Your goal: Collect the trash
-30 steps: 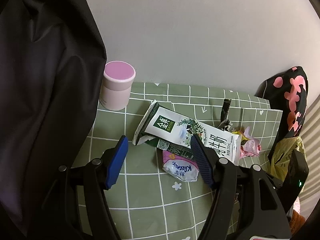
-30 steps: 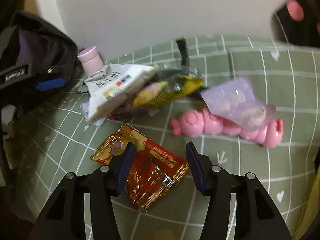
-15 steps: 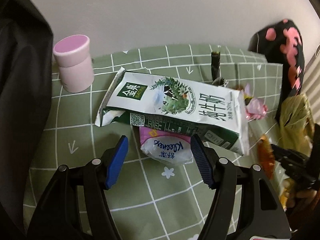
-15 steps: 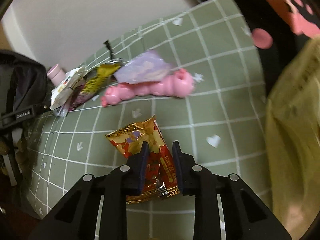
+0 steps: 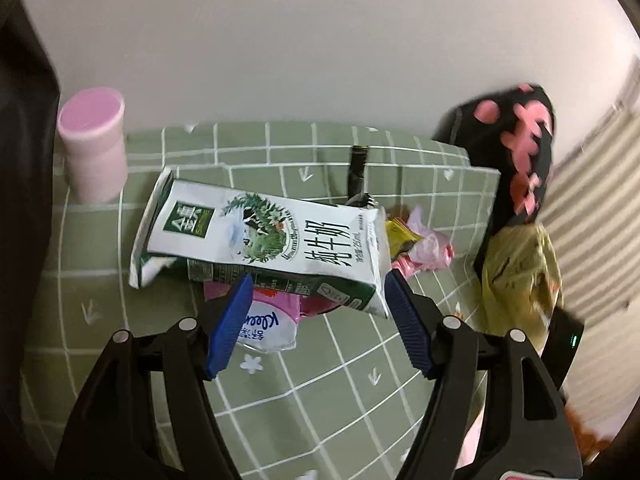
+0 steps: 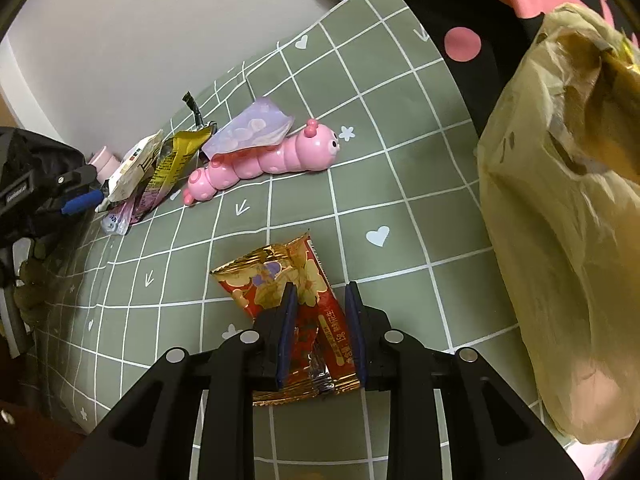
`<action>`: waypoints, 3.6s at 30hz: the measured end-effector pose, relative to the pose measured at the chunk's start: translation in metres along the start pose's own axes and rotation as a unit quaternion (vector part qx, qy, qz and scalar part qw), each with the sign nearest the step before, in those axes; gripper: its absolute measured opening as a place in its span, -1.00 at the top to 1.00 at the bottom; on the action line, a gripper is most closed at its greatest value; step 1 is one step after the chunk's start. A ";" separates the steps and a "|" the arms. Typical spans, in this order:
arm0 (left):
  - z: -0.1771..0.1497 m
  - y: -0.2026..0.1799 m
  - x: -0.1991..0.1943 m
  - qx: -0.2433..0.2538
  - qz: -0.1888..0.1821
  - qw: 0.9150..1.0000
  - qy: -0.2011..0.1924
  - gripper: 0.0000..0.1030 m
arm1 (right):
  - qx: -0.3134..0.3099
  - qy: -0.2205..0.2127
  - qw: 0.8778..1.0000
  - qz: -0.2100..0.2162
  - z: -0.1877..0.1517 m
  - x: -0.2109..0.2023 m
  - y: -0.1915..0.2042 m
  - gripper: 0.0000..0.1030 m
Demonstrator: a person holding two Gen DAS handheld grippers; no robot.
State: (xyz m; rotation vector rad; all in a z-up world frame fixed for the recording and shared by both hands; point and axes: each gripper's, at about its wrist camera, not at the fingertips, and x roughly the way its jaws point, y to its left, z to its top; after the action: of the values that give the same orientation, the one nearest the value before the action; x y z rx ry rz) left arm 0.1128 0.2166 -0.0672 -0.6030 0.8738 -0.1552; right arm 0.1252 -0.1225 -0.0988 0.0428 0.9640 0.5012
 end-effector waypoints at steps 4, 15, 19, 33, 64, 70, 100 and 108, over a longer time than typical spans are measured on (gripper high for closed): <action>0.017 0.007 0.006 -0.081 0.017 0.996 -0.014 -0.27 | -0.003 0.000 1.000 -0.002 -0.002 -0.003 0.000 0.54; 0.074 -0.003 0.058 -0.074 0.163 0.984 0.021 -0.39 | -0.022 0.004 1.000 -0.004 -0.011 -0.003 -0.001 0.52; 0.071 0.001 0.074 -0.117 0.184 0.976 0.025 -0.39 | -0.037 -0.003 0.999 -0.015 -0.011 -0.004 -0.003 0.37; 0.022 -0.012 0.056 -0.044 0.099 0.993 0.052 0.26 | -0.054 -0.022 0.998 -0.027 0.008 -0.013 -0.013 0.36; -0.020 -0.051 0.023 0.053 0.076 0.995 0.028 0.86 | -0.080 -0.033 0.996 0.002 0.001 -0.025 -0.002 0.22; -0.006 -0.056 -0.001 0.067 0.060 0.996 -0.008 0.86 | -0.064 -0.022 0.998 0.017 0.005 -0.012 -0.001 0.11; 0.048 -0.179 -0.015 0.199 -0.040 0.977 -0.070 0.86 | -0.052 -0.145 0.986 -0.063 0.075 -0.126 -0.011 0.77; 0.058 -0.253 -0.011 0.263 -0.106 0.956 -0.079 0.86 | -0.018 -0.190 0.972 -0.135 0.093 -0.175 -0.054 0.77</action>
State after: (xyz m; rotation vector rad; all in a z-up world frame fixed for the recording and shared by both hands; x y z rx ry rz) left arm 0.1778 0.0373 0.1086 -0.2026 0.5749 -0.5099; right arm 0.1388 -0.2276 0.0774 -0.0250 0.5728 0.2443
